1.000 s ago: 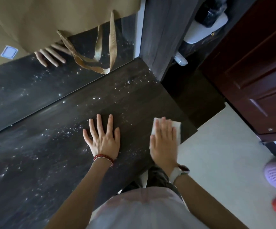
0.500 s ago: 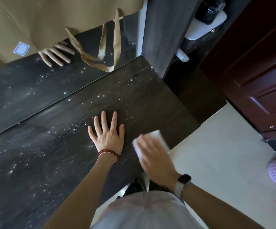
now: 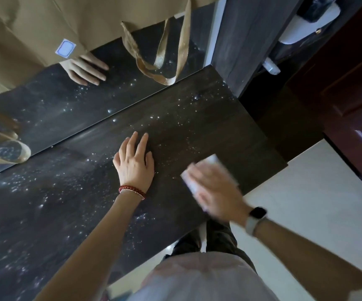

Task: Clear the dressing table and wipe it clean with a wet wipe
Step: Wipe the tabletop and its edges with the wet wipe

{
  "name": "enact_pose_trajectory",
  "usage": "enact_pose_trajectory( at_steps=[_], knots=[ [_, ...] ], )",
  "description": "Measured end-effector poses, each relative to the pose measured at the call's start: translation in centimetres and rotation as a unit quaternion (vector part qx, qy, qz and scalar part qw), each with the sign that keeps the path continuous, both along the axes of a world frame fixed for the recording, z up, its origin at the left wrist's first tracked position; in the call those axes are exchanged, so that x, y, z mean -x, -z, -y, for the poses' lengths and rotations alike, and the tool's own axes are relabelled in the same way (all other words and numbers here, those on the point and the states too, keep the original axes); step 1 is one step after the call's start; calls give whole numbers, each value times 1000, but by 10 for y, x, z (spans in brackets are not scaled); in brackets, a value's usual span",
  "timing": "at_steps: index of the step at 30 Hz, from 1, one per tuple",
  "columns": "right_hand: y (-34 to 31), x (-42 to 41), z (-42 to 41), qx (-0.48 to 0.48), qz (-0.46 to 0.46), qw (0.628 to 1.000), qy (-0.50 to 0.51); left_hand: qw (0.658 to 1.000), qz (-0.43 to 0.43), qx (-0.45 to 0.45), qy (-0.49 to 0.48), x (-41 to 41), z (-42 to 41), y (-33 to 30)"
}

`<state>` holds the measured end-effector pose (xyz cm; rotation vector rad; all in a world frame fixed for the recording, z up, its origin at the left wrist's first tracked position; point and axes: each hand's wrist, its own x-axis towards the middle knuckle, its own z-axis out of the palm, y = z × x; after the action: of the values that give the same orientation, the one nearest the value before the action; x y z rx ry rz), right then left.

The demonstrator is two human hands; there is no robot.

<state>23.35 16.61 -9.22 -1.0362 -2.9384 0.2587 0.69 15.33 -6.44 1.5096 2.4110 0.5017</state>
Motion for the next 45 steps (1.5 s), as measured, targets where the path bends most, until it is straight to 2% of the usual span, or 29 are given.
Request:
enact_pose_trajectory(
  at_steps=[1, 3, 4, 5, 6, 8, 10, 11, 13, 14, 16, 17, 18, 19, 21, 22, 24, 25, 27, 29, 30, 32, 34, 36, 38, 41, 45],
  knots=[
    [1, -10, -23, -19, 9, 995, 97, 1000, -5, 27, -6, 4, 2, 1],
    [-1, -15, -56, -37, 16, 957, 286, 996, -5, 83, -21, 8, 6, 6],
    [-1, -3, -61, -28, 3, 939, 342, 994, -7, 102, -25, 7, 8, 10],
    [-1, 14, -58, -18, -10, 935, 354, 993, -16, 114, -23, 6, 9, 13],
    [1, 33, -49, -15, -26, 947, 321, 992, -29, 119, -20, 5, 10, 15],
    [2, 62, -15, -9, -40, 986, 159, 992, -48, 116, -20, 4, 11, 18],
    [-1, 65, 9, 7, -31, 999, 29, 992, -60, 110, -21, 4, 11, 19],
    [-3, 58, 7, 16, -32, 999, 4, 992, -64, 106, -20, 4, 11, 20],
    [2, 39, -16, -10, -34, 999, 40, 992, -74, 95, -22, 3, 12, 21],
    [3, 29, -33, -31, -33, 994, 99, 993, -78, 89, -26, 2, 12, 22],
    [0, 23, -66, -14, -38, 963, 267, 993, -83, 84, -30, 2, 12, 23],
    [-2, 31, -72, 8, -50, 943, 328, 992, -83, 86, -30, 2, 12, 23],
    [-4, 46, -71, 19, -58, 937, 343, 992, -84, 89, -31, 2, 12, 24],
    [-4, 62, -62, 23, -59, 949, 308, 992, -84, 91, -32, 2, 12, 24],
    [-1, 79, -38, 11, -49, 988, 146, 992, -84, 93, -32, 2, 12, 24],
    [0, 76, -32, 11, -41, 996, 74, 992, -84, 90, -33, 1, 12, 24],
    [-3, 56, -43, 35, -47, 998, 20, 993, -74, 79, -41, 1, 10, 23],
    [-2, 43, -53, 39, -59, 997, 36, 994, -62, 71, -52, 1, 7, 21],
    [-4, 21, -80, 38, -79, 985, 151, 995, -36, 52, -75, -1, -2, 18],
    [-8, 13, -104, 34, -89, 947, 305, 996, -31, 31, -75, -8, -12, 17],
    [-8, 18, -108, 31, -86, 934, 345, 996, -32, 28, -72, -12, -17, 18],
    [-6, 34, -101, 16, -71, 955, 289, 995, -36, 45, -82, -18, -24, 22],
    [1, 40, -89, 8, -36, 988, 148, 992, -43, 67, -103, -20, -28, 26],
    [2, 29, -99, -3, 8, 999, 52, 990, -57, 72, -108, -21, -30, 28],
    [3, 20, -134, -16, 18, 997, 75, 989, -72, 72, -111, -21, -30, 28],
    [3, 35, -191, -27, 0, 983, 180, 986, -86, 71, -121, -23, -31, 29],
    [5, 44, -193, -27, -28, 972, 231, 985, -85, 81, -128, -24, -33, 28]
  ],
)
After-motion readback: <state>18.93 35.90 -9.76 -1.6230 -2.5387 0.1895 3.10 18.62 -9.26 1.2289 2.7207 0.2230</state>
